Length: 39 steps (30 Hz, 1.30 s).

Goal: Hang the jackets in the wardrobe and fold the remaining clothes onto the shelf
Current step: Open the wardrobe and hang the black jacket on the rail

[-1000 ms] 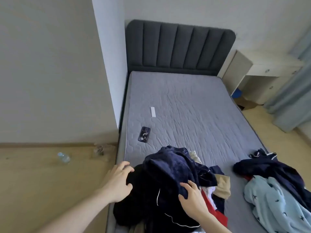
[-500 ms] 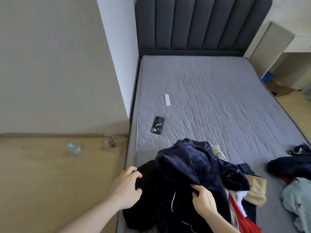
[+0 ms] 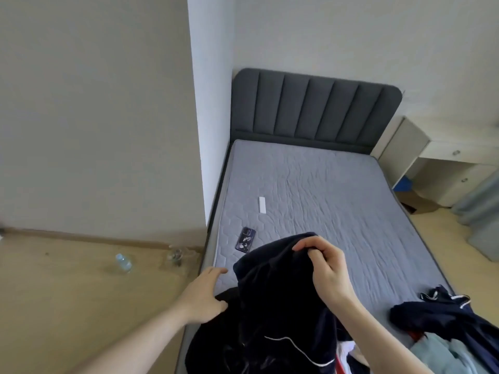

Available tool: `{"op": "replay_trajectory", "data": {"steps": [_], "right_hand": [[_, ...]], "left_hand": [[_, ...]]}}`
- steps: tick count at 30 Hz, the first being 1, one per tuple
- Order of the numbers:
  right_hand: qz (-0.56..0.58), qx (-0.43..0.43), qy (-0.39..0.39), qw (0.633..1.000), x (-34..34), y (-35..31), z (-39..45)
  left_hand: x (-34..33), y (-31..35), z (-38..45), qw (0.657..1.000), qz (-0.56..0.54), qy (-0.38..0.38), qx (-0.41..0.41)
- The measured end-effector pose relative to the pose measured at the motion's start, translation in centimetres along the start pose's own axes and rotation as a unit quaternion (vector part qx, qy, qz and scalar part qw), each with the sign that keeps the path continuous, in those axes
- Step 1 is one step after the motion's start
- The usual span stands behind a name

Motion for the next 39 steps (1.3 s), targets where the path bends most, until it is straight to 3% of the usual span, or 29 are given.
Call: {"op": "replay_trajectory", "data": {"steps": [6,10,13,16,20,26,33,39], "right_hand": [[0.07,0.165,-0.025,0.983,2.6,-14.5,0.3],[0.081,0.234,-0.042,0.968,2.6,-19.9,-0.1],[0.073,0.235,-0.051,0.968,2.2,-20.8,-0.1],[0.061,0.21,-0.066,0.974,1.3,-20.1,0.0],[0.028,0.162,-0.103,0.981,-1.5,-18.7,1.2],[-0.11,0.122,-0.166,0.972,-7.9,-19.6,1.3],[-0.011,0.233,-0.311,0.921,-22.3,-32.2,-3.1],[0.0,0.237,-0.304,0.923,-33.0,-37.6,-5.1]], "left_hand": [[7.6,6.5,-3.7,0.99,-0.086,0.044,-0.103],[11.2,9.2,-7.2,0.981,-0.159,0.058,-0.093],[15.1,8.9,-9.3,0.96,-0.223,0.147,-0.088],[20.1,8.0,-12.8,0.916,-0.301,0.254,-0.08],[26.0,7.1,-18.0,0.888,-0.304,0.333,-0.084],[32.7,8.8,-24.7,0.922,-0.205,0.312,-0.104],[36.8,9.0,-28.6,0.928,-0.167,0.293,-0.156],[41.3,-0.2,-34.7,0.942,-0.158,0.287,-0.08]]}}
Point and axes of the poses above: each hand's wrist, its own z-axis towards the middle knuckle, its own x-axis out of the back of the hand, y = z × x, the point moved 4 cm from there along z, towards the middle knuckle, and after that the axes turned 3 degrees about -z, right-handed, at the moved point
